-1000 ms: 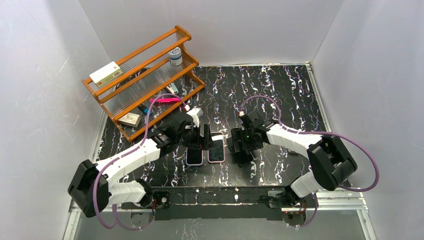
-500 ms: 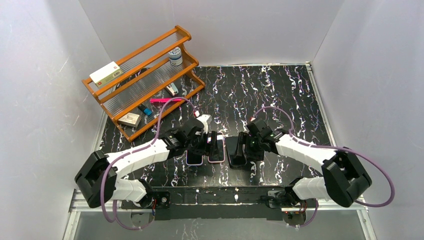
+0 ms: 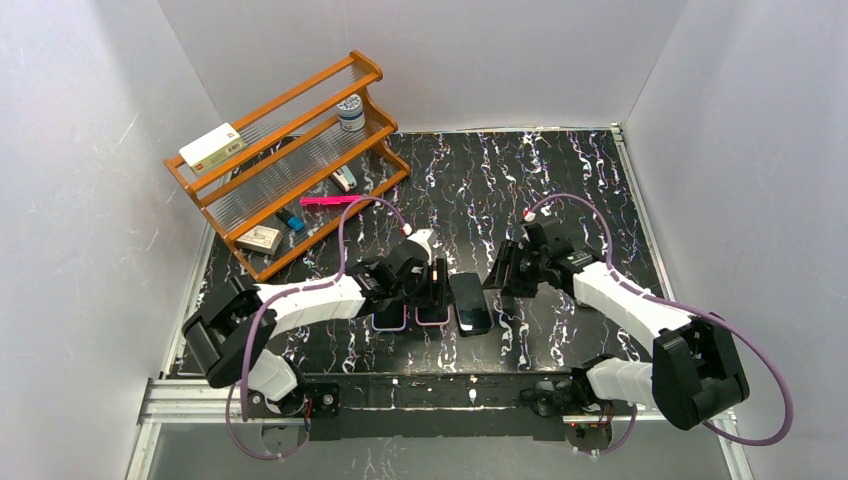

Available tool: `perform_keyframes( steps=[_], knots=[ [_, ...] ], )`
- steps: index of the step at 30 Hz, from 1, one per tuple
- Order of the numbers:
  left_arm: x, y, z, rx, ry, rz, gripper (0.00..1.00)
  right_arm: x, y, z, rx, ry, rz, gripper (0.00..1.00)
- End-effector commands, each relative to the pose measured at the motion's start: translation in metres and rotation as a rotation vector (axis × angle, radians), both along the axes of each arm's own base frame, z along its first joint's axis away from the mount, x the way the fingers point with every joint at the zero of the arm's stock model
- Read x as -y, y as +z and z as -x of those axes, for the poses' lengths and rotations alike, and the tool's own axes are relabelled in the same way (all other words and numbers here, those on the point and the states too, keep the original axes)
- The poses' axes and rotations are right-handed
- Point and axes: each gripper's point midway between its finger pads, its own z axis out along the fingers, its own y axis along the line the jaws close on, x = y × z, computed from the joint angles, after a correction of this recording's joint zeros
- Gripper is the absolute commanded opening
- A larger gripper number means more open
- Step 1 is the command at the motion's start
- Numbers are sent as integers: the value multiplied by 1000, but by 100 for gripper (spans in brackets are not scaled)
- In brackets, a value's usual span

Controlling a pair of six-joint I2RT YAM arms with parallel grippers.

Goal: Put the phone into the phone case

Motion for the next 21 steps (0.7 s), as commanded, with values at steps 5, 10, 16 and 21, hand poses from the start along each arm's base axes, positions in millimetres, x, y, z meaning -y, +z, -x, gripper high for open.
perform_keyframes(
  steps=[5, 10, 16, 21],
  knots=[
    [41, 3, -9, -19, 7, 112, 56, 5, 11, -15, 52, 34, -120, 57],
    [48, -8, -11, -35, 7, 100, 52, 10, 10, -13, 54, 24, -139, 55],
    [61, -18, -11, -56, -21, 89, 48, 9, 6, -8, 40, 17, -180, 54],
    [67, -29, -11, -70, -22, 74, 42, 8, 2, -4, 19, 15, -204, 55]
  ],
)
